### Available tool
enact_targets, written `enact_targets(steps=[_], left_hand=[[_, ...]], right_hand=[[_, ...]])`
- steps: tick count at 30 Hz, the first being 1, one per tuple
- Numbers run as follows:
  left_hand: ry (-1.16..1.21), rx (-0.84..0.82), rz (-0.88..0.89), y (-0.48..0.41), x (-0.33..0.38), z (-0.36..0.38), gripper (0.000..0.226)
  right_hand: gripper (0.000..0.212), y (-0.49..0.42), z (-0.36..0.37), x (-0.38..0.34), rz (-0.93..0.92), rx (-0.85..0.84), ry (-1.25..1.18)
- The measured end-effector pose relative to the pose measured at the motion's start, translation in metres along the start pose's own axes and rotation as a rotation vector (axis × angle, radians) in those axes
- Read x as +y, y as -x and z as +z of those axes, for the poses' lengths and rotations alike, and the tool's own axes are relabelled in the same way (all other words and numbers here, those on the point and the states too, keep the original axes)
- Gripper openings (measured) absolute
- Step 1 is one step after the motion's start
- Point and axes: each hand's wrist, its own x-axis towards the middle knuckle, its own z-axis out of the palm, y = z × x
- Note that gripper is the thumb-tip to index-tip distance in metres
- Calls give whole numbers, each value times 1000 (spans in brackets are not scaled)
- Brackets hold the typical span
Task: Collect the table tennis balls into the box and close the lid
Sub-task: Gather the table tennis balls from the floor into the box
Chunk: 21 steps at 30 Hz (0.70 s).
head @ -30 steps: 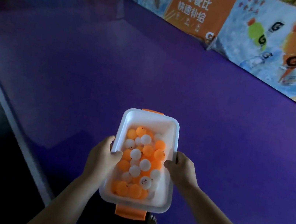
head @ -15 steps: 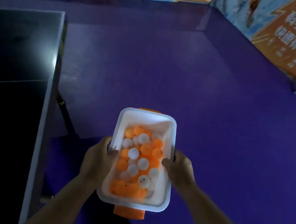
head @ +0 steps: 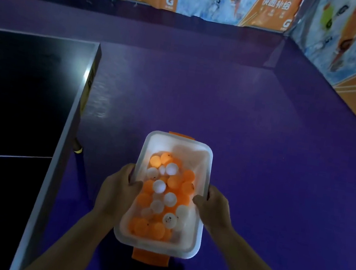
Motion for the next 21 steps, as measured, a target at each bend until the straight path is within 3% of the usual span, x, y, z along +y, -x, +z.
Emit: enact_targets(steps=[13, 18, 21], left_hand=[[-30, 213, -152, -261, 45, 11, 36], [-59, 321, -282, -359, 55, -1, 27], [-61, 392, -348, -408, 50, -13, 33]], right_hand=[[7, -290, -12, -131, -116, -250, -52], [8, -400, 0, -202, -233, -322, 47], [8, -451, 18, -242, -286, -374, 94]])
